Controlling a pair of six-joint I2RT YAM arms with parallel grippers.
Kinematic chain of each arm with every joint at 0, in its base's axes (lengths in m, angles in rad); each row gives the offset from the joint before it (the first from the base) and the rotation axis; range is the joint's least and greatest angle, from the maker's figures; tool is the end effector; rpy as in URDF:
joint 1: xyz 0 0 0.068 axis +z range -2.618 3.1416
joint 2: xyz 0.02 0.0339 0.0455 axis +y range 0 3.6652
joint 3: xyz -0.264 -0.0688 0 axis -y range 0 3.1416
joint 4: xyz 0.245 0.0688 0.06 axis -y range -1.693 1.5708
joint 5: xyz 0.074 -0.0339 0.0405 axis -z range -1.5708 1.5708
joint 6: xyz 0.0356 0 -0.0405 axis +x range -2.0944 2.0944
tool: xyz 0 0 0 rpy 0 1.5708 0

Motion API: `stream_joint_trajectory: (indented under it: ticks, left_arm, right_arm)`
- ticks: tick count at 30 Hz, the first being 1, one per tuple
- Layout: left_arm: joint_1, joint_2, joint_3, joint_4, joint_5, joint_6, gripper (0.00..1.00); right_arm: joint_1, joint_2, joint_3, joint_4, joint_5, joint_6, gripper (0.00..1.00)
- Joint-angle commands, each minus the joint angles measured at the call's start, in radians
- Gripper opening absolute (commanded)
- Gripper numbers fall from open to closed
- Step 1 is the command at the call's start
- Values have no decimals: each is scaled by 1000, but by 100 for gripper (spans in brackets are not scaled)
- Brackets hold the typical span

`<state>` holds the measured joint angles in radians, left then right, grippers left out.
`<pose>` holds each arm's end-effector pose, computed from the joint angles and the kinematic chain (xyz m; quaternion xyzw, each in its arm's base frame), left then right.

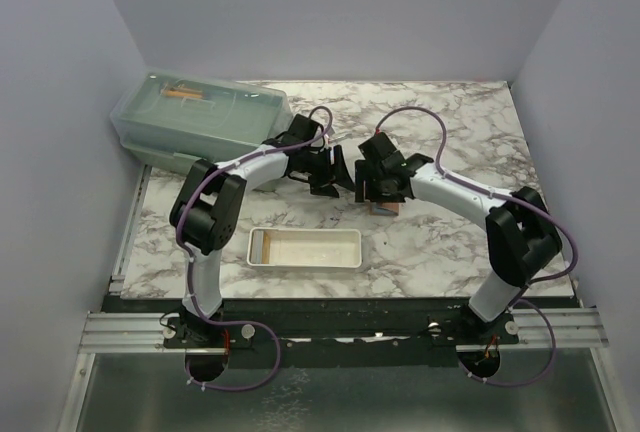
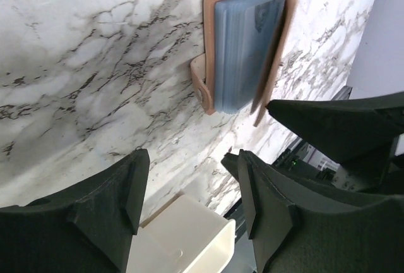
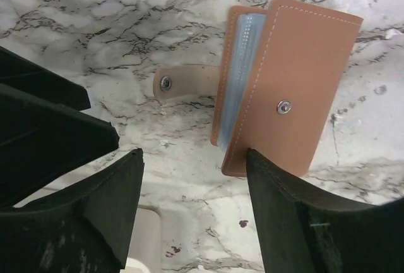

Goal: Put the credit cards into the card holder
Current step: Close the card holder at the center of the board.

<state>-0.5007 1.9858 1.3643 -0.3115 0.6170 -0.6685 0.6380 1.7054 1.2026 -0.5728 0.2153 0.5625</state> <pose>0.3602 -0.2206 0.1784 0.0190 0.9095 -0.4053 0.0900 0.2863 0.2028 0.2139 -0.0101 0.9642 0.0517 0.2599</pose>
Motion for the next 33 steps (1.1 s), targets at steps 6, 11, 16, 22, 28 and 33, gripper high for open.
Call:
stream_joint_trajectory:
  ticks: [6,11,16,22,28,33]
  left_arm:
    - [-46,2,20,41,19,7,53]
    - [-56,17,33,40,0,13,43]
    - [-62,37,41,39,-23,17,43]
    - [-66,74,85,37,-41,12,43]
    - [-68,99,123,28,-79,11,38]
    - [-71,124,154,14,-99,10,31]
  right_arm:
    - [-85,-50,-181,315,-235,-8,57]
    - [-132,-63,-250,389,-324,19,46]
    - [-180,-95,-305,444,-402,38,37]
    - [-201,-103,-332,470,-445,43,29]
    - [-205,-102,-338,472,-448,31,27]
    - [-214,-103,-333,462,-451,19,27]
